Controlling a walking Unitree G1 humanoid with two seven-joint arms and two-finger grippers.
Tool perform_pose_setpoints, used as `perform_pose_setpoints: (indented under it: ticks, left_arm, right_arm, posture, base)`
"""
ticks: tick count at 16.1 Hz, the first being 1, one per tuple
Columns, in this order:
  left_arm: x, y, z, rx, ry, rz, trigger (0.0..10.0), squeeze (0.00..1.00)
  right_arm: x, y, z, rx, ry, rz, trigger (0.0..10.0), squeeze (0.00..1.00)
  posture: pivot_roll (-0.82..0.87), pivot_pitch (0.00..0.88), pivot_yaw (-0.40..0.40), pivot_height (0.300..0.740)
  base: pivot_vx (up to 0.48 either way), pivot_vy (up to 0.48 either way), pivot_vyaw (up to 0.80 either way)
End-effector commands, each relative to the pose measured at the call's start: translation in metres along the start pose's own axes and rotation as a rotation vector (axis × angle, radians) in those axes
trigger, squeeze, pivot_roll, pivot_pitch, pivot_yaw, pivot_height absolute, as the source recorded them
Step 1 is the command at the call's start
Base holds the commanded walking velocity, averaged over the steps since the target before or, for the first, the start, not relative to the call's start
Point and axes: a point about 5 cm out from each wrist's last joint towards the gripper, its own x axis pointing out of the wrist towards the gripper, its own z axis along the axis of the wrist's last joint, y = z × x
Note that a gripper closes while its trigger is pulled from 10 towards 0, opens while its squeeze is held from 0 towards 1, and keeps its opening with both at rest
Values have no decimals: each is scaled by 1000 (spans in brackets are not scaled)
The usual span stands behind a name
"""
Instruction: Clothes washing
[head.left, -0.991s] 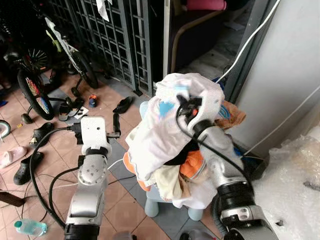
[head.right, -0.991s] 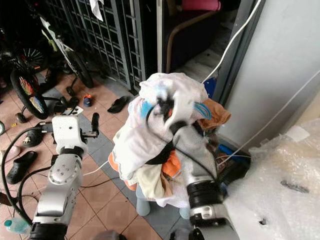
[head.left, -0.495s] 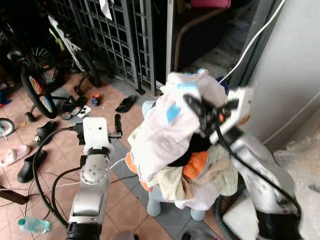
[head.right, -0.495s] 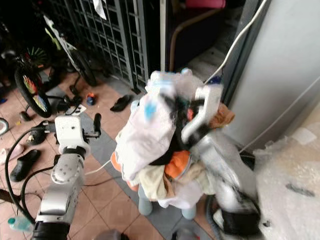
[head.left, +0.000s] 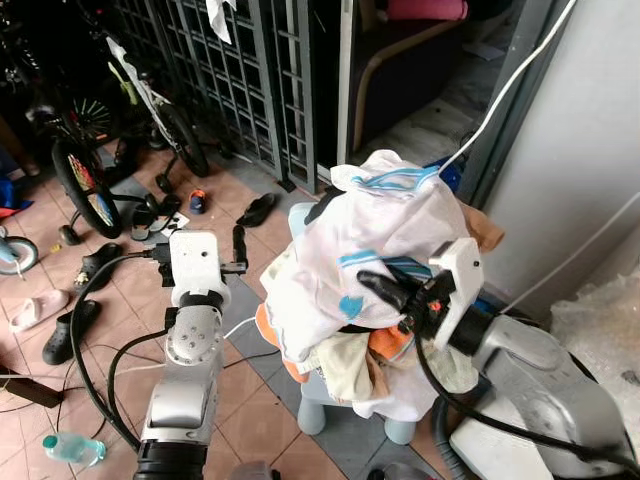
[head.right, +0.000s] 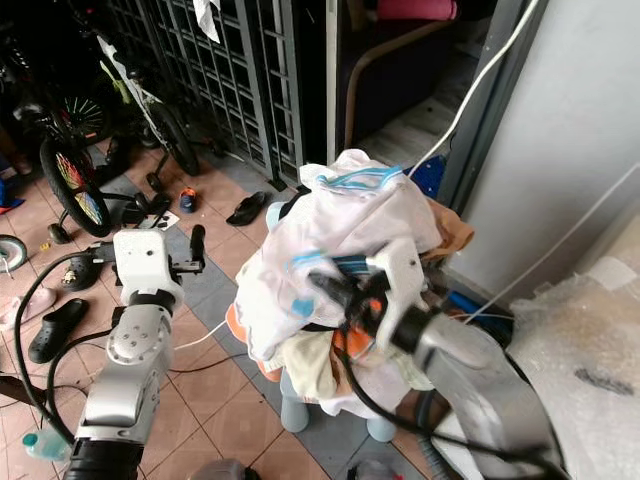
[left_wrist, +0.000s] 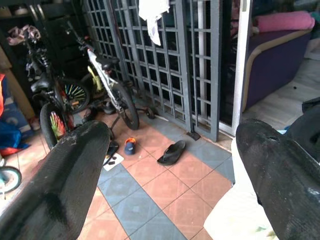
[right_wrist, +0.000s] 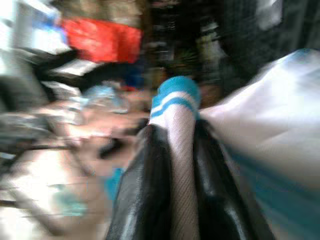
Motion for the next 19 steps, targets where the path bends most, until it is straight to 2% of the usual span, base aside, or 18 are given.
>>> perform_pose_setpoints:
  ticks: [1,2,3,4,5,8,9,10,13,19]
  left_arm:
    - [1,0,2,17,-13,-7,10000,0]
    - [1,0,2,16,-13,-4,10000,0]
    - [1,1,4,20,-19,4,10000,0]
    - [1,1,6,21,-25,6,10000,0]
    - [1,0,9,23,-31,6,10000,0]
    - [1,3,16,46,-59,2,10000,0]
    - [1,3,15,43,-58,1,10000,0]
    - [0,2,11,46,-50,-2,10000,0]
    - [-2,-3,8,32,-36,-6,10000,0]
    - [-1,0,7,43,-27,3,10000,0]
  right_arm:
    - [7,-8,5,-135,-33,-121,0,0]
    - [8,-10,5,-170,-34,-161,0,0]
    - [9,-16,1,-195,-52,-305,0,0]
    - [8,-21,-4,-151,-64,-393,0,0]
    - [7,-23,-7,-118,-62,-427,0,0]
    - [7,-21,-11,-160,-78,-500,118,0]
    - [7,-23,-11,-155,-76,-514,3765,0]
    - [9,-27,-10,-148,-82,-537,10000,0]
    - [16,-36,-2,-139,-102,-567,10000,0]
    - [29,-32,1,-126,-130,-523,10000,0]
  posture:
    - [-35,0,72,740]
    - [-35,0,72,740]
    - [-31,0,68,740]
    - [-25,0,66,740]
    - [-23,0,66,740]
    - [-18,0,71,740]
    - [-20,0,71,740]
    - [-22,0,70,740]
    - [-22,0,70,740]
    - [-15,0,65,740]
  base:
    - [0,0,0]
    - [0,0,0]
    - [0,0,0]
    - [0,0,0]
    - [0,0,0]
    - [0,0,0]
    - [0,0,0]
    - [0,0,0]
    - [0,0,-415]
    - [0,0,-720]
